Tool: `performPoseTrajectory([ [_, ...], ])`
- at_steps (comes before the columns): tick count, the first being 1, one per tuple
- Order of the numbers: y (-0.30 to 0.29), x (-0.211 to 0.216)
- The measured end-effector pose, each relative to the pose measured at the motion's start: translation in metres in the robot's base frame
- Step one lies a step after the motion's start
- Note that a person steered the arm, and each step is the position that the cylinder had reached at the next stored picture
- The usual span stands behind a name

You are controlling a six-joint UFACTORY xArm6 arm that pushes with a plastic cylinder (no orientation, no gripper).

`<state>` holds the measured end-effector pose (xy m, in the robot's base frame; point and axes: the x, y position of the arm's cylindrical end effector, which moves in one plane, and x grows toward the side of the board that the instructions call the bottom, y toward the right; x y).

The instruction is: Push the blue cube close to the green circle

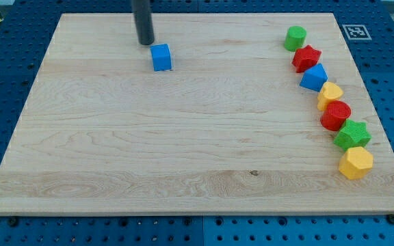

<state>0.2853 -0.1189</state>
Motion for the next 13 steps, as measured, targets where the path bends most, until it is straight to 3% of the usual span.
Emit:
performPoseTrajectory([
  [1,-0.019,0.035],
  [2,0.000,0.054],
  [3,0.004,0.054],
  [8,0.222,0.042],
  [13,0.242,0.003],
])
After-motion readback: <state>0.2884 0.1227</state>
